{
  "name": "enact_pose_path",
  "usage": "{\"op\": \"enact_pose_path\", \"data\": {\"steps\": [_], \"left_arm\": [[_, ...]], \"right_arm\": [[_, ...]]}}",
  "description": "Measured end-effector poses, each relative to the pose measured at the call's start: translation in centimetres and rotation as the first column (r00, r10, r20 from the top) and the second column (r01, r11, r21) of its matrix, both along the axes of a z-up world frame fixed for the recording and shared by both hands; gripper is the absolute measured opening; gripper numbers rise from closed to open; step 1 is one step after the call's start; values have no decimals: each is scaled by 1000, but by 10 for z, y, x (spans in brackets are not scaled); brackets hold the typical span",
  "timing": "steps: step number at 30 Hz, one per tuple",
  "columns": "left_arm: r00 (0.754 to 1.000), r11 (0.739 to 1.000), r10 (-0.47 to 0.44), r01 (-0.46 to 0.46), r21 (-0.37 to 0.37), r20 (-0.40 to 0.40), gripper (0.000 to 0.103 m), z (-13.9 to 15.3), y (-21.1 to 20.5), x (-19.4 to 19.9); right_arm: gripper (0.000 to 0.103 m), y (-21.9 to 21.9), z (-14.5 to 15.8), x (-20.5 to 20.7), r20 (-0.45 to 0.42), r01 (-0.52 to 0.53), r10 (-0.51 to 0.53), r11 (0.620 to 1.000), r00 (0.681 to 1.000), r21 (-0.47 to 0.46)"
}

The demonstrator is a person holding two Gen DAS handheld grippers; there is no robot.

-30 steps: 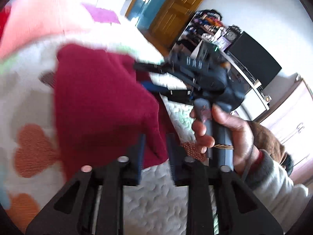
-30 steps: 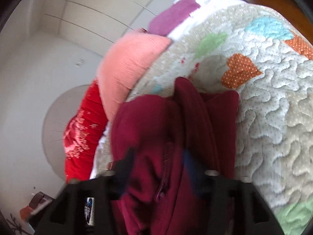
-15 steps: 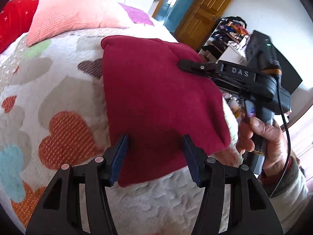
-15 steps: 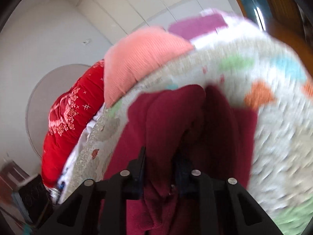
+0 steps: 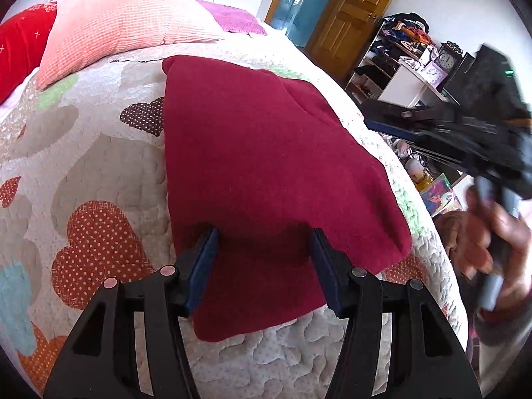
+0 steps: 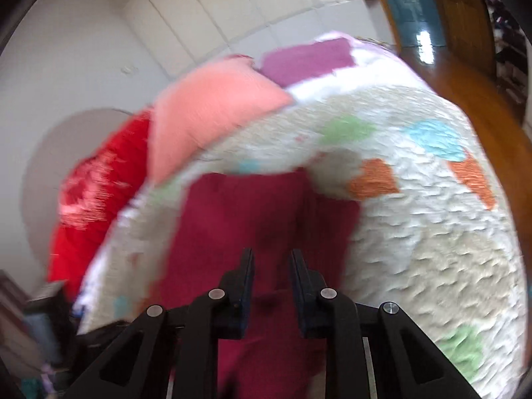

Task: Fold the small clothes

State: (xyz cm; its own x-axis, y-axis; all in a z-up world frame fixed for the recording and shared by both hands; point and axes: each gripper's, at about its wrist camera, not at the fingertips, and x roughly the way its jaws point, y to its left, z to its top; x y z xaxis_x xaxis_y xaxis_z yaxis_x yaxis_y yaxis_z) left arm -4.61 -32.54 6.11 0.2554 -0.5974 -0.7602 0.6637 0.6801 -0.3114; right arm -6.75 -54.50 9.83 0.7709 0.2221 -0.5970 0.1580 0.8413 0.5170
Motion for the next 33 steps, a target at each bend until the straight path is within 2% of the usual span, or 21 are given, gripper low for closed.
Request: {"op": "enact_pose_path", "data": {"steps": [2,5,7,10,12,14,15,18,20,23,26,27,30,33], "left_arm": [[1000,1000,7,-7,6,7,56,0,0,-3],[1000,1000,13,-13,5,17,61,-1,-2,-4],[1000,1000,12,-12,9,26,61,-1,-2,-8],[999,1000,6,-7,24,35,61,-3,-5,-11],[999,999,5,-7,38,50,63,-3,-7,-13],[999,1000,0,-2,30,52,66,-3,-6,-13],[999,1000,0,-2,27,50,66,-4,-5,-13],[1000,1000,7,-8,7,29,67,-5,-2,-9],[1000,1000,12,-12,-3,18,67,-5,0,-8],[1000,1000,7,-7,2,21,67,-4,0,-9],[1000,1000,3,-3,9,24,67,-4,-1,-9],[1000,1000,6,-6,11,19,67,-3,-1,-9],[1000,1000,18,-18,4,-7,67,3,0,-7],[1000,999,18,-18,-46,-11,67,15,-1,-6]], "right_arm": [[22,19,7,1,8,-59,59,998,998,20],[24,49,9,12,-2,-113,113,992,994,-47],[24,58,-2,22,-42,-126,123,989,991,-76],[21,53,-35,40,-139,-119,108,990,984,-76],[21,41,-45,38,-107,-85,85,996,991,-4],[22,41,-37,30,-82,-80,80,997,993,9],[26,40,-30,23,-60,-73,73,997,996,2],[54,32,-16,8,-25,-13,12,1000,1000,-16],[55,27,-15,7,-41,26,-27,999,999,-38],[55,24,-29,20,-83,3,-3,1000,997,-1],[55,25,-45,33,-140,21,-21,1000,990,-2],[55,24,-46,32,-126,28,-26,1000,992,11],[15,31,-35,31,-69,4,-6,1000,998,-29],[14,37,-11,19,-19,1,-4,989,1000,-151]]}}
